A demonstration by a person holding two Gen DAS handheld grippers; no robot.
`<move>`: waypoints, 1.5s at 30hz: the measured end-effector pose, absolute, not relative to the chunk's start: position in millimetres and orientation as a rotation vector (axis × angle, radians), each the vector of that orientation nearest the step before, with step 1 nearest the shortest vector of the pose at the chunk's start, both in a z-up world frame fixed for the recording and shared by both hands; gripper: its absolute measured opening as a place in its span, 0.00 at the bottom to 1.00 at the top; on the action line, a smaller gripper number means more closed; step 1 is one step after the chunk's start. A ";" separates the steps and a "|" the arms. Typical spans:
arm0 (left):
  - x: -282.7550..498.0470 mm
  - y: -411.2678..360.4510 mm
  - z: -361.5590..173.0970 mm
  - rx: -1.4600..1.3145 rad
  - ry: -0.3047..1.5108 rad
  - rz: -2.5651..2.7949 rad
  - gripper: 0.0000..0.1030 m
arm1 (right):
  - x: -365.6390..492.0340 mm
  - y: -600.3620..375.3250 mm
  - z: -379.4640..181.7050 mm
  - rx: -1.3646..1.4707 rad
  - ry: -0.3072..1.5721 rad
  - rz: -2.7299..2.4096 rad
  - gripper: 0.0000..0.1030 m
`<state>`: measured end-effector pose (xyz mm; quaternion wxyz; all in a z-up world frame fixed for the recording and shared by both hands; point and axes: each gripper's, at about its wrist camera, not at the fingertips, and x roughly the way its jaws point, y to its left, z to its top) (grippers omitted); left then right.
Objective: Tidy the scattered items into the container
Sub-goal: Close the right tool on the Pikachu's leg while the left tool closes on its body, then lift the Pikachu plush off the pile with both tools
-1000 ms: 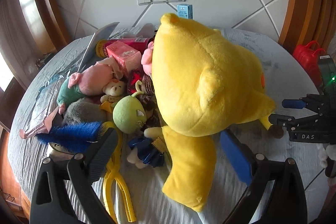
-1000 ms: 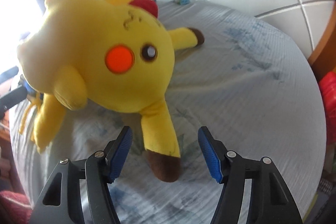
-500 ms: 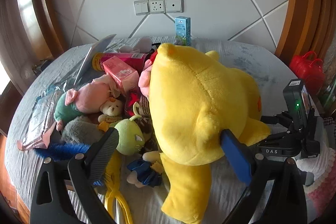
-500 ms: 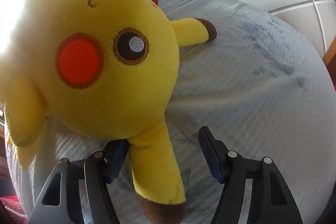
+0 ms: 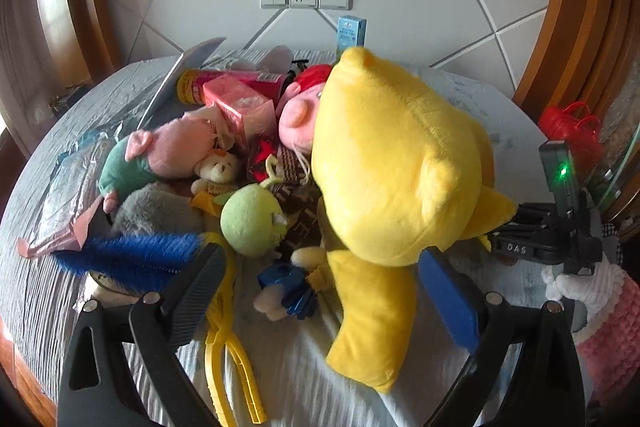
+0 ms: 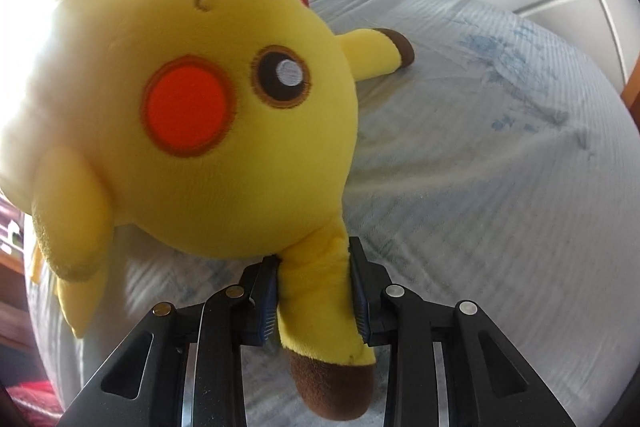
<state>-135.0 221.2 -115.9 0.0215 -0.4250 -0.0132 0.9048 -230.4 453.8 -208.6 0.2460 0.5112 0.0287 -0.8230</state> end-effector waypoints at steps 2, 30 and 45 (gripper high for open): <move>-143.7 226.2 -102.2 -1.265 -0.049 2.820 0.96 | -231.7 455.5 -209.3 1.399 0.048 -2.243 0.30; -229.6 264.7 -112.5 -1.191 -0.119 2.647 0.65 | -209.0 433.1 -212.6 1.231 0.316 -2.400 0.29; -154.5 239.9 -20.6 -0.947 -0.215 2.644 0.63 | -159.6 445.8 -121.5 0.969 0.226 -2.559 0.27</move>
